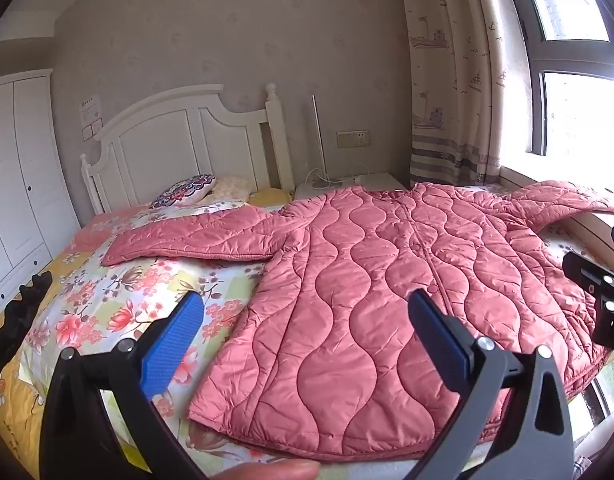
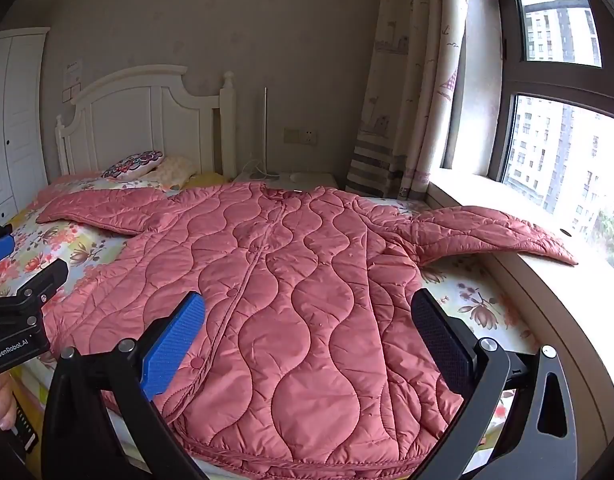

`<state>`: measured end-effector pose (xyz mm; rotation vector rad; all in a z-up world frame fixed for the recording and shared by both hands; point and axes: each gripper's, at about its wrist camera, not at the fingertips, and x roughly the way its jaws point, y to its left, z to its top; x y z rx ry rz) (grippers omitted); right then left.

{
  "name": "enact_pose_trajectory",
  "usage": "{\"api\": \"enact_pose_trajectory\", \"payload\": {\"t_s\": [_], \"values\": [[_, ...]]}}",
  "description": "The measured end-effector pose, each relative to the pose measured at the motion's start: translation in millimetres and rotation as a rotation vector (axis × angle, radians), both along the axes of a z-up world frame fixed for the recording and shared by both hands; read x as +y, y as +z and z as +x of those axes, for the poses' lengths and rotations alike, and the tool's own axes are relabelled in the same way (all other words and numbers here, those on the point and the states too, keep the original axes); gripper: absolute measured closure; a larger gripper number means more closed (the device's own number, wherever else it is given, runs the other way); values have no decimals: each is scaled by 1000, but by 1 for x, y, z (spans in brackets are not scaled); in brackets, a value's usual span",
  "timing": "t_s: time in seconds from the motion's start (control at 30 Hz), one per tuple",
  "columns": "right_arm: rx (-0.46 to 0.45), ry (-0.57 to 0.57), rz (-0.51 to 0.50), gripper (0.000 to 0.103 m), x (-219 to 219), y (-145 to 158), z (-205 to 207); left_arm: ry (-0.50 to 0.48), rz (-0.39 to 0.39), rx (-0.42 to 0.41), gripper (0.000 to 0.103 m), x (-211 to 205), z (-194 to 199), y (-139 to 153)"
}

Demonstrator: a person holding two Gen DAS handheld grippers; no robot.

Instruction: Fold large clothes

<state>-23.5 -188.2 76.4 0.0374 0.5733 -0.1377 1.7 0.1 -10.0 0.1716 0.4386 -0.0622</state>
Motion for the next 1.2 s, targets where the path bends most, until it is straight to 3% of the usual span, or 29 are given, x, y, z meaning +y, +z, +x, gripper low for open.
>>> {"api": "enact_pose_trajectory", "payload": {"t_s": [1.2], "values": [[37,3,28,4,-2,-9,5,-6,-2,15,2,-2,0,-5]]}}
